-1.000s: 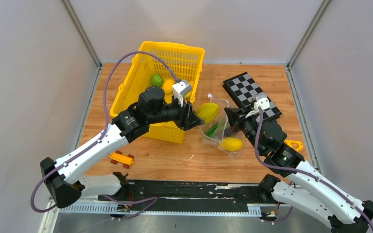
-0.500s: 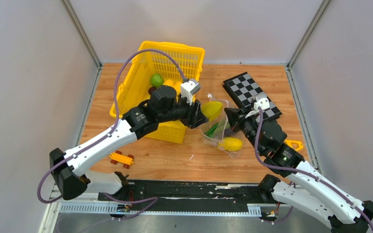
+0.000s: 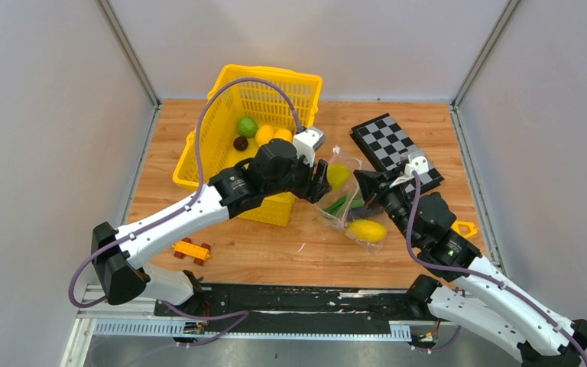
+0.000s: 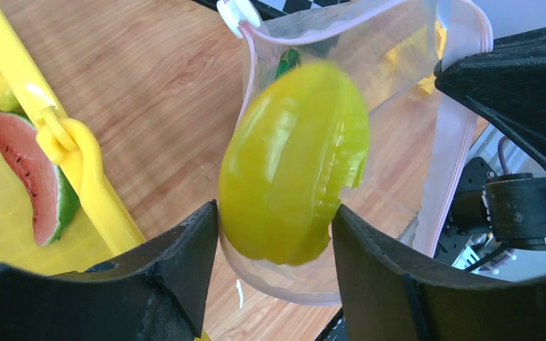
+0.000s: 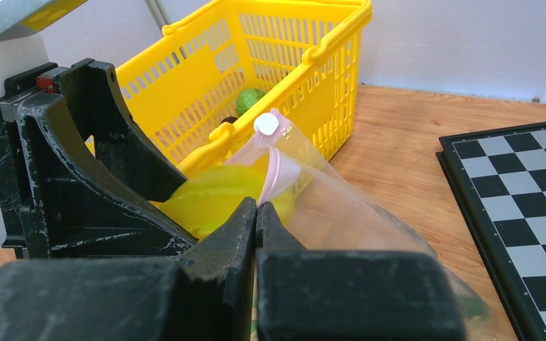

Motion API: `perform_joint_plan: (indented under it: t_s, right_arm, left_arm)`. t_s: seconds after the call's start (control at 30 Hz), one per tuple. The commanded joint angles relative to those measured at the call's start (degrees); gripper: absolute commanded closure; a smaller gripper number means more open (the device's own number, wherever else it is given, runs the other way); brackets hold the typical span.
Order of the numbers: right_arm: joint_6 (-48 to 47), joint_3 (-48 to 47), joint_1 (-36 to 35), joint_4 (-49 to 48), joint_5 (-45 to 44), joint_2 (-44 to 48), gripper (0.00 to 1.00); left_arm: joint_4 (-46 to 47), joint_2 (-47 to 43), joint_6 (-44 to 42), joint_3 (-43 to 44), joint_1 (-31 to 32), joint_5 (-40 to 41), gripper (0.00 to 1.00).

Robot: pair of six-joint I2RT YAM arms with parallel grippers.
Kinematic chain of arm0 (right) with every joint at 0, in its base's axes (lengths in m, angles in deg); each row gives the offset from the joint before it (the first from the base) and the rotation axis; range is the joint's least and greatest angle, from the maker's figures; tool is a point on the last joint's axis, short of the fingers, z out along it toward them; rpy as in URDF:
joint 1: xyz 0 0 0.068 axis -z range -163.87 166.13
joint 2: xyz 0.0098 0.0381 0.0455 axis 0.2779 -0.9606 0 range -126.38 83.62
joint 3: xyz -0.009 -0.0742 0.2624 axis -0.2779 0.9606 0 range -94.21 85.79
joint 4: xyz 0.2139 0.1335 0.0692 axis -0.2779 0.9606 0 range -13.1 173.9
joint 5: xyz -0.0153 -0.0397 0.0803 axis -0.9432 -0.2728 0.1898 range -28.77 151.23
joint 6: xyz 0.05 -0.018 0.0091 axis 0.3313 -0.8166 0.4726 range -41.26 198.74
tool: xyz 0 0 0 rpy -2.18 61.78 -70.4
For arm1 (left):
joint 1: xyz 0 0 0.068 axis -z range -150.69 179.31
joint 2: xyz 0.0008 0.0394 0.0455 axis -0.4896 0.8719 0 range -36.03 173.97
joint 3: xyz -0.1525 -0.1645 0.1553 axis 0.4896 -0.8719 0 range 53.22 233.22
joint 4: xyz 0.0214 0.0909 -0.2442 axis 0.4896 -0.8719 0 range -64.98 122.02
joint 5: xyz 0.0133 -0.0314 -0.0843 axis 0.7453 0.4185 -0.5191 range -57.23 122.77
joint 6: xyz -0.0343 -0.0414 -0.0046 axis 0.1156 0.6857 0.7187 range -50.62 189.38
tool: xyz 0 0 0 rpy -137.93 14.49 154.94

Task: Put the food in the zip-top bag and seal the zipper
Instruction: Place the fake fruit in the zipper food storage bag, then adjust the zipper food storage bag at the center of the board.

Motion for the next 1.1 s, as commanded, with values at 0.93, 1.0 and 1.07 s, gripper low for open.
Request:
perform_joint_plan:
  t_s: [0.93, 1.0, 1.07]
  right_arm:
    - [2.9, 0.5, 0.1, -4.1, -5.6, 3.2, 1.0]
    - [3.2, 0.6, 0.2, -4.0, -5.9, 3.2, 1.0]
    - [3.1, 0.1, 0.2, -3.6, -6.0, 3.1, 1.0]
  left_arm:
    - [-6.3, 0.9, -3.7, 7.6, 1.0, -1.3, 0.3]
    - [-7.1, 2.3, -4.1, 8.5, 1.2, -3.6, 0.37]
    - [-7.8, 3.6, -4.8, 9.1, 1.6, -5.2, 0.44]
